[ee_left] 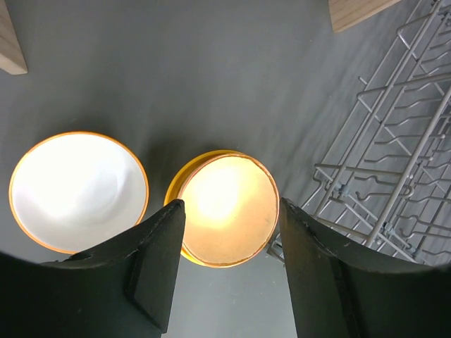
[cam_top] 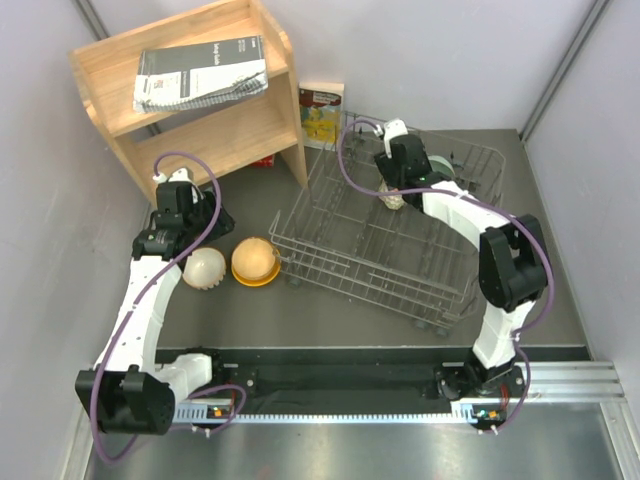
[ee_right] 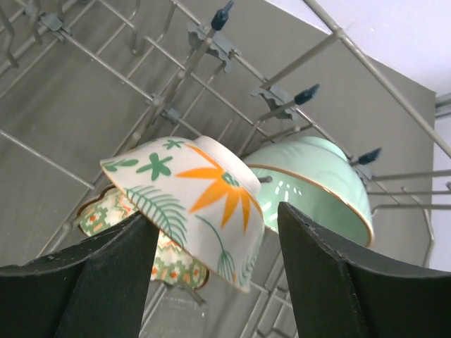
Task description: Unload the bowls from the dish rack
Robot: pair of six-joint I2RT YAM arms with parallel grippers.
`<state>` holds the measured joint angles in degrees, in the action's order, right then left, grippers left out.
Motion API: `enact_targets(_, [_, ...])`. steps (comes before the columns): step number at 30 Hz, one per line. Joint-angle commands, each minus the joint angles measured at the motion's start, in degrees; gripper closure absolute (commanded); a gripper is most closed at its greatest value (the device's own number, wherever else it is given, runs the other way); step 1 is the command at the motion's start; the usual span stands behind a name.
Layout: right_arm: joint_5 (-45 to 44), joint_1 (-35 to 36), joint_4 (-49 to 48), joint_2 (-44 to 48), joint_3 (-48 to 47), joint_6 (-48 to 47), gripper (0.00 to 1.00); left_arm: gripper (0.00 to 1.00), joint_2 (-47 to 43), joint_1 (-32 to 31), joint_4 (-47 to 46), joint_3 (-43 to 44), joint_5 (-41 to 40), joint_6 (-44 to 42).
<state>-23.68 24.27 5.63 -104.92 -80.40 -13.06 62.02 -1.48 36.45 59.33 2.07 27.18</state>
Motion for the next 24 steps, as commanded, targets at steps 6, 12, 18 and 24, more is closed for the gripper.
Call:
enact_targets(6, [-0.48, -2.30, -6.85, -2.82, -2.66, -3.11, 0.46, 0.41, 1.17, -0.19, -1.55, 0.08, 0.74, -0.72])
enact_targets(12, [-2.42, -2.21, -13.96, -1.26, 1.90, -6.00, 0.59, 0.41, 1.53, -0.46, -2.17, -0.53, 0.84, -0.55])
enact_targets(18, [-4.71, -2.21, -15.91, -1.34, 2.35, -8.12, 0.94, 0.41, 1.88, -0.72, -2.17, -0.53, 0.66, -0.72])
enact_targets(24, [-3.48, -1.77, -16.53, 1.38, 3.67, -7.77, 0.92, 0.41, 2.14, -1.25, -2.43, -1.15, 1.01, -0.46])
